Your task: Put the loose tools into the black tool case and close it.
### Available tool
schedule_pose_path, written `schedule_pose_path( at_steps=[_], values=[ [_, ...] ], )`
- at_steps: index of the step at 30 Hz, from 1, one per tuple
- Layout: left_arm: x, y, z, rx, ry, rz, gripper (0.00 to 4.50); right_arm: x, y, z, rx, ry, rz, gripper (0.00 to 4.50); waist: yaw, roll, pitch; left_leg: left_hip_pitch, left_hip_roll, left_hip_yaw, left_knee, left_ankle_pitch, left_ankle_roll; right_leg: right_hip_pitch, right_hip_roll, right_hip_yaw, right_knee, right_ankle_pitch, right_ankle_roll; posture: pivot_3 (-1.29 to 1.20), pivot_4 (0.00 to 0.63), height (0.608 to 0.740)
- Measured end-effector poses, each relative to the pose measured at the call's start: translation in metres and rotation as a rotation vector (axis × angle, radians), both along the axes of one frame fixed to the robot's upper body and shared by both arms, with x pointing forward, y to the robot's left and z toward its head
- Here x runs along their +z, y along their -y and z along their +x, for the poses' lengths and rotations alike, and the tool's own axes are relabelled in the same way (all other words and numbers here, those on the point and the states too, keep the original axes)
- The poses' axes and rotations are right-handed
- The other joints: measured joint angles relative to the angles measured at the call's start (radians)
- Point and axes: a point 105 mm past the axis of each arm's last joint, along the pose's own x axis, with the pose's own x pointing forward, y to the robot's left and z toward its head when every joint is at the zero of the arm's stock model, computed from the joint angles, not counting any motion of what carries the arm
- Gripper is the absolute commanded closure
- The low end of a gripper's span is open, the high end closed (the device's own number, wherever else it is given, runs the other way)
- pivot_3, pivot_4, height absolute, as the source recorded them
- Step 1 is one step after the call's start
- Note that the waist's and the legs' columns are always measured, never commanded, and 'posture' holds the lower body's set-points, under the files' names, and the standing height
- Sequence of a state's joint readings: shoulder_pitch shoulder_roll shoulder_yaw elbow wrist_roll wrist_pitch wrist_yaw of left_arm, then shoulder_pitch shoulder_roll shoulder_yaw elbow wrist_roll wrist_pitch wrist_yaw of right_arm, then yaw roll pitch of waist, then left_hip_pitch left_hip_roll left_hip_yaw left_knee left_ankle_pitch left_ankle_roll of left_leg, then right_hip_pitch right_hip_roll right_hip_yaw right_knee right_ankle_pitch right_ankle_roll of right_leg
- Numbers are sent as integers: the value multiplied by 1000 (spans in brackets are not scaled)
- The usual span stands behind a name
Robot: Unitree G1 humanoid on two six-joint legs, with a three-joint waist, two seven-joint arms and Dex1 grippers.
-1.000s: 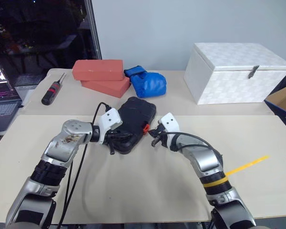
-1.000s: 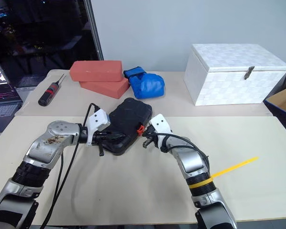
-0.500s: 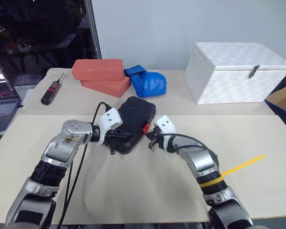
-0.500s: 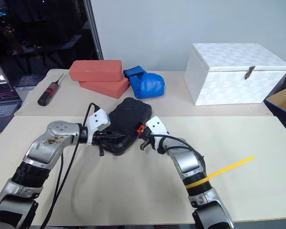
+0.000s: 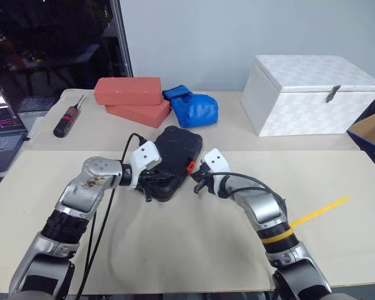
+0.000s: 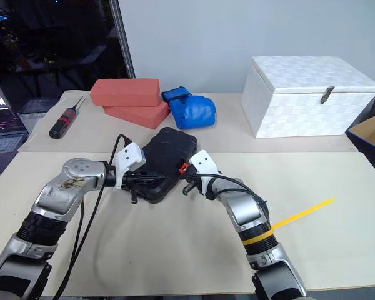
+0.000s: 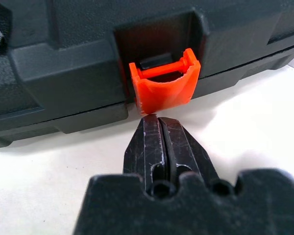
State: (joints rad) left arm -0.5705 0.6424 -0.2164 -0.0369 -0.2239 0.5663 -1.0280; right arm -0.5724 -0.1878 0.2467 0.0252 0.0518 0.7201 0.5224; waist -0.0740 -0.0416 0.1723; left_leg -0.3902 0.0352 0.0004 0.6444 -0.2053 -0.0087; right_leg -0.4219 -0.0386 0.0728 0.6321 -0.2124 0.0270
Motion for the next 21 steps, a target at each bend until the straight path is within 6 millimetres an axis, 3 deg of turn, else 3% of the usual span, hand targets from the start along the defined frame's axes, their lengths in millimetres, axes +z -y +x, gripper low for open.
schedule_pose_path(
  at_steps=[7,12,21],
  values=[
    [0,-1,1,9,4,7,4500,17,-2,-2,10,46,2,4439,-3,0,0,1,0,0,0,0,0,0,0,0,0,0,0,0,150,740],
    [-2,3,1,4,1,-2,4500,57,-25,-7,87,171,44,4439,4,2,-2,1,0,-1,-1,0,0,1,0,-1,0,0,0,0,150,740],
    [-1,6,-1,-16,-1,-6,4500,57,-25,-8,91,173,42,4439,11,2,-3,-2,-1,0,-1,0,0,1,-2,-1,-3,-2,2,0,150,740]
  ],
)
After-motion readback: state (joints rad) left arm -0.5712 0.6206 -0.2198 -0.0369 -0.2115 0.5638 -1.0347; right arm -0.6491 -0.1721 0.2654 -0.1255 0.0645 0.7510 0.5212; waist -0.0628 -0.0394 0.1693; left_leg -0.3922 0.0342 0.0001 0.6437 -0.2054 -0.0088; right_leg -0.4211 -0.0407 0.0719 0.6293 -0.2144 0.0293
